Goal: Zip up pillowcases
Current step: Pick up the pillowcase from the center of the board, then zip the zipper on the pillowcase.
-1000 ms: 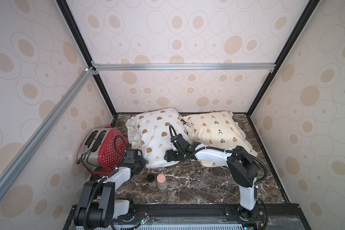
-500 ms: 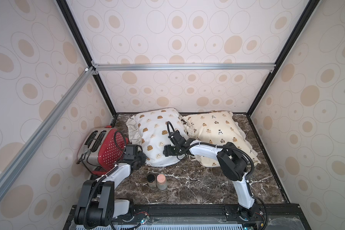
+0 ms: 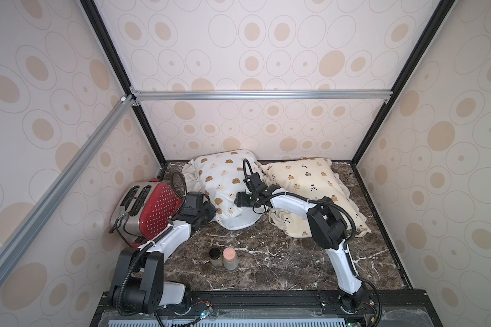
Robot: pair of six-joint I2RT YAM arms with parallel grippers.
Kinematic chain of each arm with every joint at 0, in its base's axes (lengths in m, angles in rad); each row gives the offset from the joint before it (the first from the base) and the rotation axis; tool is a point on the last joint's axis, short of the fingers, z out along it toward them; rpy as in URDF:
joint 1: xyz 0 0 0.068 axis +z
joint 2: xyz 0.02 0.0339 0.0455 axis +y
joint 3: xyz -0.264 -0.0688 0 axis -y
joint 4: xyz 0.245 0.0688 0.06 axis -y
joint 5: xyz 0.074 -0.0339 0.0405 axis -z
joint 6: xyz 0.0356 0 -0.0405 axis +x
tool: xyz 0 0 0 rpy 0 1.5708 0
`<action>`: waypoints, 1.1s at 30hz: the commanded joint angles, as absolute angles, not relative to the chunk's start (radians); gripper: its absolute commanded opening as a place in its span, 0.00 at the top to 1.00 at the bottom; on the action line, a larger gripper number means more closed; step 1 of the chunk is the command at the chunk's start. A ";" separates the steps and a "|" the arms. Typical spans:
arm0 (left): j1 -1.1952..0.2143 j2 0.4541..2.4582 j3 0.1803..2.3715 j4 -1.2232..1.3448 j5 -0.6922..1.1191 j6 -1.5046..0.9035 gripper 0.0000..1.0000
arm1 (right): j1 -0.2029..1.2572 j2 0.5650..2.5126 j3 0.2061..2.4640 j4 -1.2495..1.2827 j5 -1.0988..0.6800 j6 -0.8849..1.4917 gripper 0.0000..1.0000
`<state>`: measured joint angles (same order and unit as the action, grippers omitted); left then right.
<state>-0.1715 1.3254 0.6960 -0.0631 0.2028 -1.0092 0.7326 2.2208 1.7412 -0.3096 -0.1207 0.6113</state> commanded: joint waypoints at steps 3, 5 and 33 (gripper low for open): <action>-0.179 1.231 0.702 -0.134 0.195 -1.006 1.00 | 0.745 2.052 1.626 -0.330 -0.173 0.629 0.27; -0.179 1.207 0.692 -0.143 0.209 -1.007 1.00 | 0.764 1.999 1.583 -0.353 -0.174 0.645 0.27; -0.180 1.059 0.727 -0.284 0.283 -0.918 1.00 | 0.976 1.952 1.506 -0.158 -0.226 0.706 0.46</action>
